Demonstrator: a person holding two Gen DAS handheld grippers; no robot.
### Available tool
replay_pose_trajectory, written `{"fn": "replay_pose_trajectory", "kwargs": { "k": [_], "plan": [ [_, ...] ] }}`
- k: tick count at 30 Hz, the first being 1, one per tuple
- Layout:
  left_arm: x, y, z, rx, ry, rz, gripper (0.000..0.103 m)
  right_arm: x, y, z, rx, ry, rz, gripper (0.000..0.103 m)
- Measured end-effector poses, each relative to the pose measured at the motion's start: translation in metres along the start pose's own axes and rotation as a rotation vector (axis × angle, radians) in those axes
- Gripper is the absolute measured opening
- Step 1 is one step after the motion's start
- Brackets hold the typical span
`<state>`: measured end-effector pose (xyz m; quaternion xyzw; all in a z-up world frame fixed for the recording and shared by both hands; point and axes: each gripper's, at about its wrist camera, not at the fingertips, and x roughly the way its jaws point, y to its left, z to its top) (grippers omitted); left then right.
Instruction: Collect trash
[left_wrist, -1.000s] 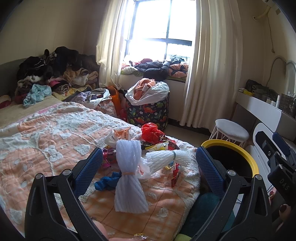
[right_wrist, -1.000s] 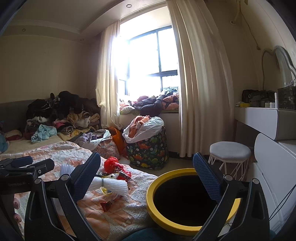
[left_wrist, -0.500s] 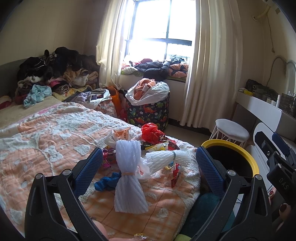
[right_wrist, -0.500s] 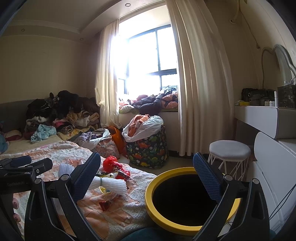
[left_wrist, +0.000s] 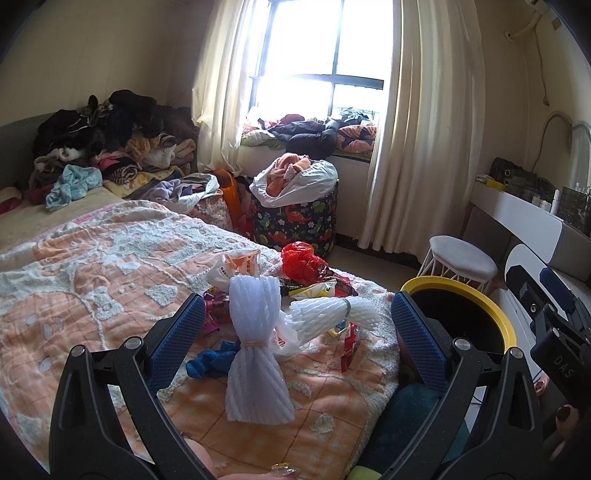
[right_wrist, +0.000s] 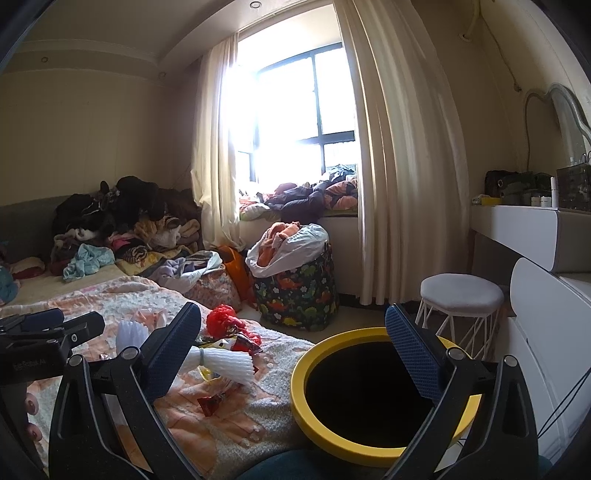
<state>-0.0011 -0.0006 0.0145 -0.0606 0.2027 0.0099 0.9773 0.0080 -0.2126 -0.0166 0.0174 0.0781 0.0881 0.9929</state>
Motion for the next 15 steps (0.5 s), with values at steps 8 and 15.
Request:
{"fn": "replay_pose_trajectory", "kwargs": {
  "k": [8,15],
  "plan": [
    [0.002,0.009,-0.004,-0.005,0.002,0.012,0.093,0.005,0.002,0.001,-0.020,0.021,0.028,0.097],
    [0.016,0.040,-0.011,-0.074,0.003,0.076,0.093,0.024,0.020,0.004,-0.090,0.081,0.149,0.097]
  ]
}}
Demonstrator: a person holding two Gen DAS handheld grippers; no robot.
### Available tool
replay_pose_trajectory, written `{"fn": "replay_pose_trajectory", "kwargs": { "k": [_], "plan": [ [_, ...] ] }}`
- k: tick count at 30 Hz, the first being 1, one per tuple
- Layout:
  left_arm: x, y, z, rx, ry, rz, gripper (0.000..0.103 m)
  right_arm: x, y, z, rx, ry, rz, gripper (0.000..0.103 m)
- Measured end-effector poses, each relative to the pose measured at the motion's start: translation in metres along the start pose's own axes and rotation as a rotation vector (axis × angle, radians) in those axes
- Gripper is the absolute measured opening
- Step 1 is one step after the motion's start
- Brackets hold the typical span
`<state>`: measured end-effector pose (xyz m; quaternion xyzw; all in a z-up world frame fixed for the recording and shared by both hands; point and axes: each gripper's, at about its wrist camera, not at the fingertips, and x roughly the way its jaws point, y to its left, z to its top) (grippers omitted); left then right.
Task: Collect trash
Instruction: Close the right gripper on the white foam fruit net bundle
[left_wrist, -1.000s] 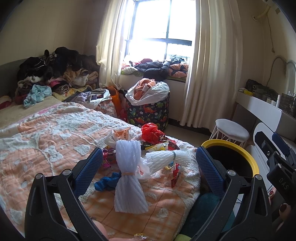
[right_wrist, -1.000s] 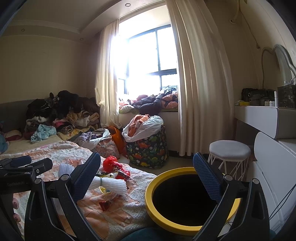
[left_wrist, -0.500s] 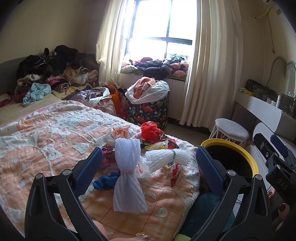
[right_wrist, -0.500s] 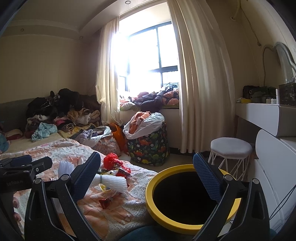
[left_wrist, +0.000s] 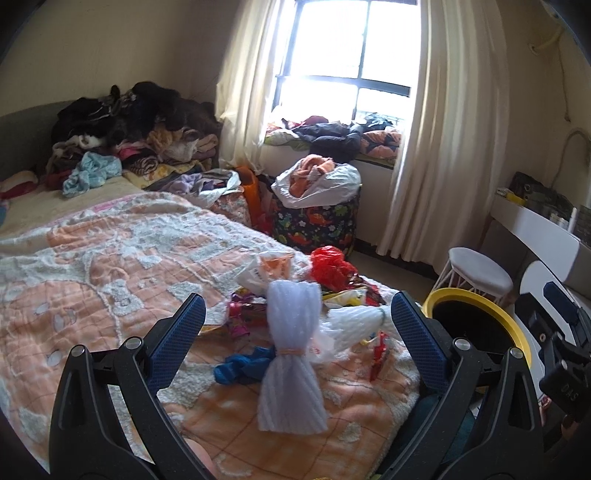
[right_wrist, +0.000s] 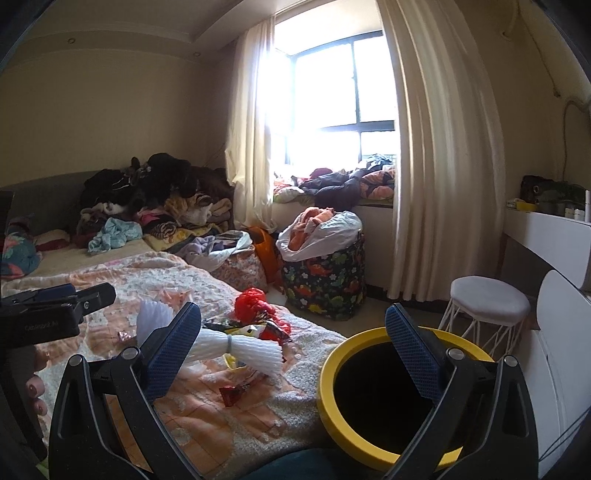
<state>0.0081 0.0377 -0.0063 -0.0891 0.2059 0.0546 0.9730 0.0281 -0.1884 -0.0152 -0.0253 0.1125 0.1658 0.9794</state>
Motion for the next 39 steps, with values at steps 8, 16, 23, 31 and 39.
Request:
{"fn": "replay_pose_trajectory", "kwargs": {
  "k": [8,16,23,31,39],
  "plan": [
    [0.014,0.036,0.003,-0.077,0.031,0.054,0.093,0.031,0.033,0.004,-0.157,0.086,0.127,0.097],
    [0.035,0.045,0.006,-0.096,0.093,-0.029,0.093,0.078,0.042,-0.009,-0.227,0.245,0.150,0.097],
    [0.068,0.027,0.011,-0.080,0.173,-0.101,0.093,0.111,0.032,-0.028,-0.274,0.364,0.135,0.097],
    [0.105,0.020,0.009,-0.111,0.275,-0.164,0.093,0.138,0.027,-0.036,-0.327,0.423,0.154,0.096],
    [0.125,0.022,0.005,-0.142,0.344,-0.166,0.087,0.166,0.041,-0.042,-0.409,0.482,0.182,0.090]
  ]
}}
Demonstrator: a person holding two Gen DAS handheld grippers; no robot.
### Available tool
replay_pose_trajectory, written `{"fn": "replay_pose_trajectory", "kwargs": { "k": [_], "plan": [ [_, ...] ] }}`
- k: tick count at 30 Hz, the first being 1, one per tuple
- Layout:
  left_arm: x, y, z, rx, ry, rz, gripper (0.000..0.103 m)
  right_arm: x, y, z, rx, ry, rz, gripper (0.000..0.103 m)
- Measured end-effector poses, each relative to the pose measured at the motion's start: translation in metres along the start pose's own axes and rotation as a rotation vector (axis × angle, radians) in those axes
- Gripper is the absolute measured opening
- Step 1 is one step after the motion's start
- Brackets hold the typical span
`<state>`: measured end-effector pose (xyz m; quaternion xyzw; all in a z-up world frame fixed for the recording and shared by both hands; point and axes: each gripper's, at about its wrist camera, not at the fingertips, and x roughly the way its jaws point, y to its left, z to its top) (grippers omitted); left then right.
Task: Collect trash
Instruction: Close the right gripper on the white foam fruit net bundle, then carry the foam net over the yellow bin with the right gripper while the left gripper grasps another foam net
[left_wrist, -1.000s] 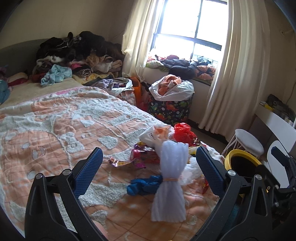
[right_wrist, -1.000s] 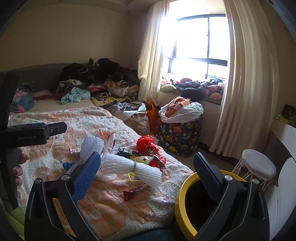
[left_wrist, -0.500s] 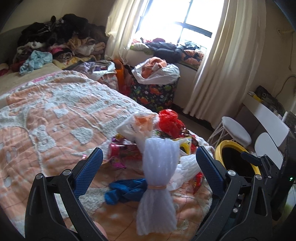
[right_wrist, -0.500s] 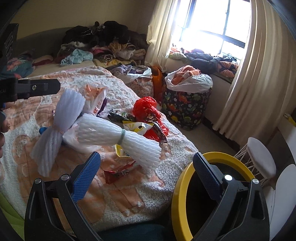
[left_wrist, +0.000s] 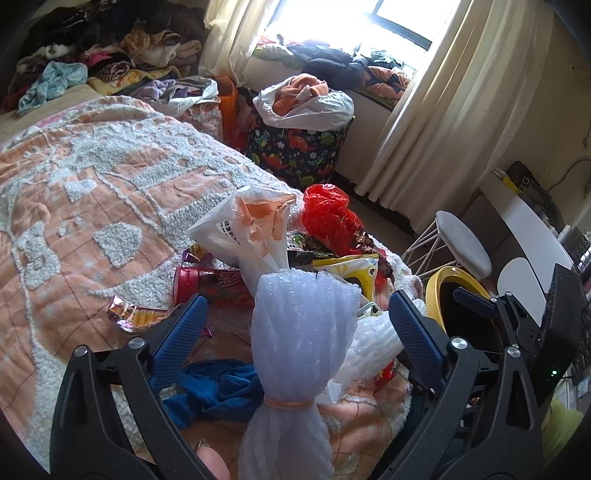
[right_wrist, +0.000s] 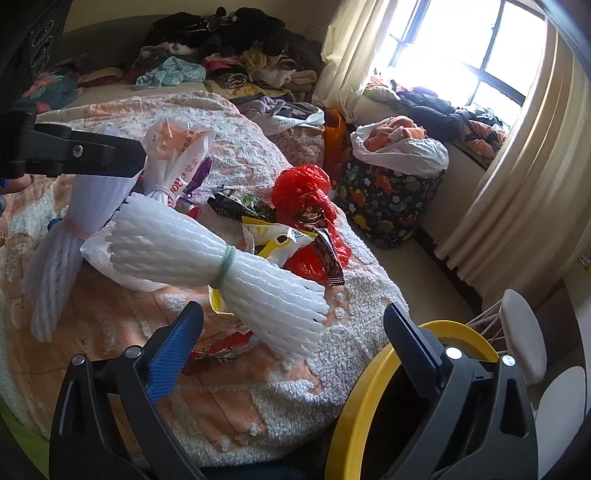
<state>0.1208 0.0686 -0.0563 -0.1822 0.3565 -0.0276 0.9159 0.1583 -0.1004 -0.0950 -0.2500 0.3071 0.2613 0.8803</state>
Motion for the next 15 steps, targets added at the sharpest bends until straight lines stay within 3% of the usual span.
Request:
{"fn": "replay_pose_trajectory", "kwargs": {
  "k": [2,3,5,7,11,15],
  "plan": [
    [0.005,0.001,0.000,0.000,0.022,0.005,0.081,0.007,0.001,0.001,-0.015,0.021,0.009,0.066],
    [0.008,0.001,0.000,0.001,0.033,0.007,0.078,0.010,0.002,0.002,-0.017,0.031,0.020,0.061],
    [0.010,0.002,-0.001,-0.003,0.048,0.008,0.067,0.013,0.001,0.002,-0.013,0.044,0.052,0.041],
    [0.011,0.002,-0.003,-0.004,0.058,0.013,0.058,0.014,0.000,0.001,0.008,0.047,0.071,0.032],
    [0.002,0.002,-0.003,-0.016,0.040,0.014,0.037,0.006,-0.007,-0.004,0.088,0.032,0.101,0.026],
    [-0.014,0.000,0.001,-0.030,-0.012,-0.007,0.028,-0.011,-0.017,-0.010,0.183,-0.014,0.118,0.023]
  ]
}}
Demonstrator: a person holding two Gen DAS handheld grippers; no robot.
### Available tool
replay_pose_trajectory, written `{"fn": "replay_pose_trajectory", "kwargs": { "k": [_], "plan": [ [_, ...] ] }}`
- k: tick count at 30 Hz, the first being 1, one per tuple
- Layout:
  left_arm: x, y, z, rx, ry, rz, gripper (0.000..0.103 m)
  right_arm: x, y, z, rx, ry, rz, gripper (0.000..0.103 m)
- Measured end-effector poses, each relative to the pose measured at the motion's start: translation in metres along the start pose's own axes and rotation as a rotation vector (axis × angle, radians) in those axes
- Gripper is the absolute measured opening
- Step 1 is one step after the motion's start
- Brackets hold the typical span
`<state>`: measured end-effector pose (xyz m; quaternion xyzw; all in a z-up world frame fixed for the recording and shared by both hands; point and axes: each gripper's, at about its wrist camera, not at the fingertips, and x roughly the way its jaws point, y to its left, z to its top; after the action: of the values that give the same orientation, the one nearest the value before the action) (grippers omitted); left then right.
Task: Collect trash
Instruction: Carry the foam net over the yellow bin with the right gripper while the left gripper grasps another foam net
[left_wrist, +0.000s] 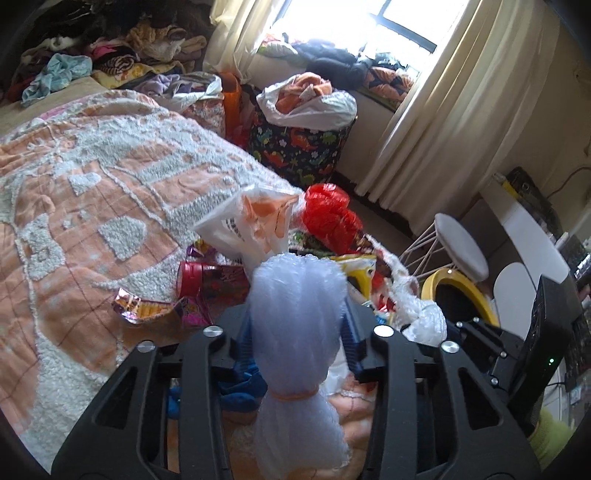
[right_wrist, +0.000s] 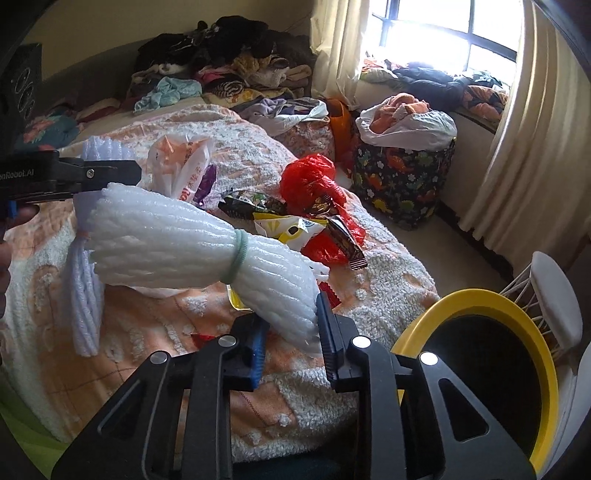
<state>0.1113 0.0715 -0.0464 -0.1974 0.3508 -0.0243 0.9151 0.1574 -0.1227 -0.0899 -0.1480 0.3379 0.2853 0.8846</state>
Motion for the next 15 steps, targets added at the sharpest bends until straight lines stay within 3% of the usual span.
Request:
{"fn": "replay_pose_trajectory", "kwargs": {
  "k": [6,15],
  "plan": [
    [-0.016,-0.012,0.010,0.011,-0.055,-0.037,0.026,-0.031,-0.020,-0.003,0.144,-0.075,0.033,0.022],
    [-0.019,-0.048,0.013,0.059,-0.077,-0.099,0.026,-0.063,-0.052,-0.015,0.264,-0.130,-0.006,0.022]
  ]
}}
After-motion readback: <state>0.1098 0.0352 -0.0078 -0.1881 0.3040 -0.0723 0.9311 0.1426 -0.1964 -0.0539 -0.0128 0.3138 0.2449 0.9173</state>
